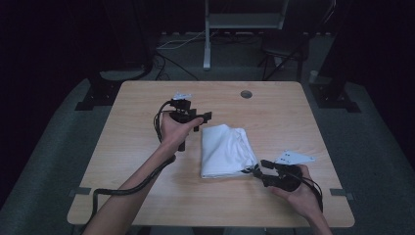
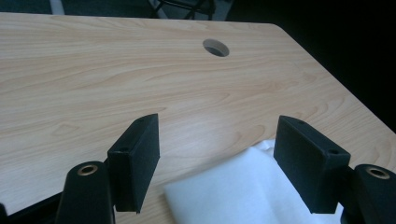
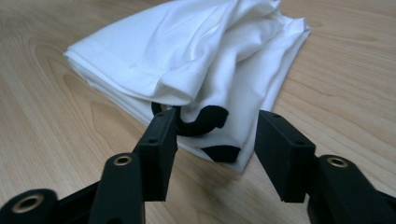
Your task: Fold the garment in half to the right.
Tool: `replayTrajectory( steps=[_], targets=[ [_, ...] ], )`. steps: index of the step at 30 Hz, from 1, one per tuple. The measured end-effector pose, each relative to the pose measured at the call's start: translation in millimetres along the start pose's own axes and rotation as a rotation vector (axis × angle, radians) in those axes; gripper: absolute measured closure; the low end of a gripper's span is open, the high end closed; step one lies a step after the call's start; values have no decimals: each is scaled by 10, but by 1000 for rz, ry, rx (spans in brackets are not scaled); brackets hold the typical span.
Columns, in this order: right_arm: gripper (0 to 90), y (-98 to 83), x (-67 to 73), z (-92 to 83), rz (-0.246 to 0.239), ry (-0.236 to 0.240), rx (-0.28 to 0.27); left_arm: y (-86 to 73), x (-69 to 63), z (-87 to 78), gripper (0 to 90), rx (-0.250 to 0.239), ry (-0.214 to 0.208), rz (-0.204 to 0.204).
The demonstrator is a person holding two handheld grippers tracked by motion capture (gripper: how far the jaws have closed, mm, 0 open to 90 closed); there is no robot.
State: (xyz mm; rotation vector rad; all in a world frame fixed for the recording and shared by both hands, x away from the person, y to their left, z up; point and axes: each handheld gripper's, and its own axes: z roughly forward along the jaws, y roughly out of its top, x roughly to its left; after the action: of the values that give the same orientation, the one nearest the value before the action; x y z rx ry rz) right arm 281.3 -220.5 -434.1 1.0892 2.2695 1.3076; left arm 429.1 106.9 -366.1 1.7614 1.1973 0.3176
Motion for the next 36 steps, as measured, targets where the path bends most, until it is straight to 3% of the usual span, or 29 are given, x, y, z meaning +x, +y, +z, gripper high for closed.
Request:
replayTrajectory(
  steps=[2,15,27,30,32,36],
  targets=[
    [409,4,-20,-27,13,-17,-16,-33,38,-60,306,-20,3,-2],
    [293,-1,-85,-67,60,-44,-40,-277,215,-364,293,-74,2,7],
    [220,21,-145,-95,117,-60,-71,-612,452,-811,288,-155,25,28],
    [215,50,-155,-99,121,-57,-82,-720,538,-937,286,-176,40,21],
    [211,71,-164,-107,127,-53,-91,-824,622,-1040,239,-176,66,8],
    [209,137,-193,-120,143,-41,-108,-927,705,-1164,213,-183,90,16]
  ],
)
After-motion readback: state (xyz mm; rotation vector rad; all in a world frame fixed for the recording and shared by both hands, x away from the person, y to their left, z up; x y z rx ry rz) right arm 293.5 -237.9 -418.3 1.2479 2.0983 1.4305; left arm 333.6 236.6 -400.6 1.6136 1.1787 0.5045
